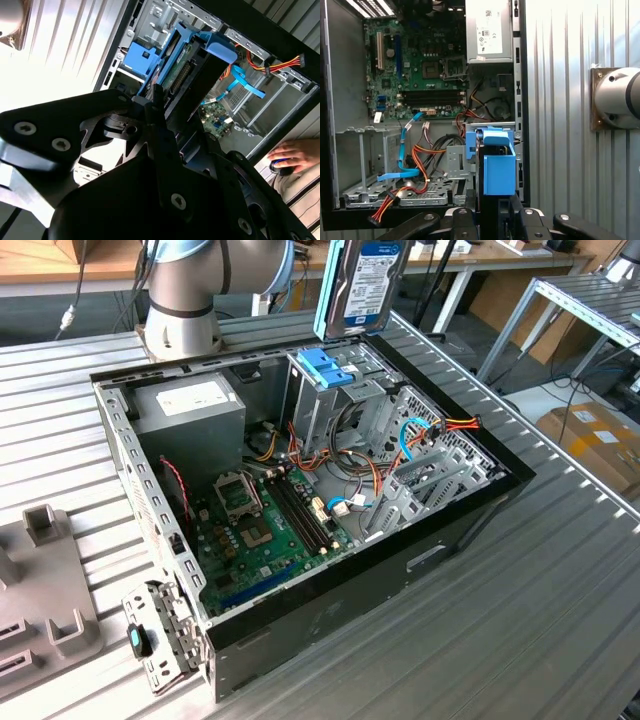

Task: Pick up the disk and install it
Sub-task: 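Pick up the disk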

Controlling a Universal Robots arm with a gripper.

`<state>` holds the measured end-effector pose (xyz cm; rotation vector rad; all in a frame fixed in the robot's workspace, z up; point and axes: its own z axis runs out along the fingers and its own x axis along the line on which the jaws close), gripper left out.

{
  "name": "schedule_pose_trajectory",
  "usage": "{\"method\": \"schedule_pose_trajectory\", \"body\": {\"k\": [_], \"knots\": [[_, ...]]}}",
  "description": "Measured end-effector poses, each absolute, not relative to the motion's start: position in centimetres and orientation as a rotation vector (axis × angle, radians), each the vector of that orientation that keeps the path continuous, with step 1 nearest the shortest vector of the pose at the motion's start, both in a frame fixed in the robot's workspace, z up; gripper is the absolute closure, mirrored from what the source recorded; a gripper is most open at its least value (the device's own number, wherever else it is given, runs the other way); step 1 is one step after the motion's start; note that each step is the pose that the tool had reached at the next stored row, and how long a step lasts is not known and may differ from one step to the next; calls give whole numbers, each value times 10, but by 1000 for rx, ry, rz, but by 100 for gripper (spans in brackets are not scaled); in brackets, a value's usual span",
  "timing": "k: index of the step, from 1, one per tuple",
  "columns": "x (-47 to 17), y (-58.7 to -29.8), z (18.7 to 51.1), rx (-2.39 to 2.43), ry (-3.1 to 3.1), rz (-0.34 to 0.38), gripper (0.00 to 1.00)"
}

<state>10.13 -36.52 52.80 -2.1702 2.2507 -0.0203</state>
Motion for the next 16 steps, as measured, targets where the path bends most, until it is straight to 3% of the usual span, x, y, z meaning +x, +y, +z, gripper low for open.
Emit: {"method": "schedule_pose_trajectory", "body": {"k": [16], "knots": [[102,-389,525,-2179,2259,-40,65]]}}
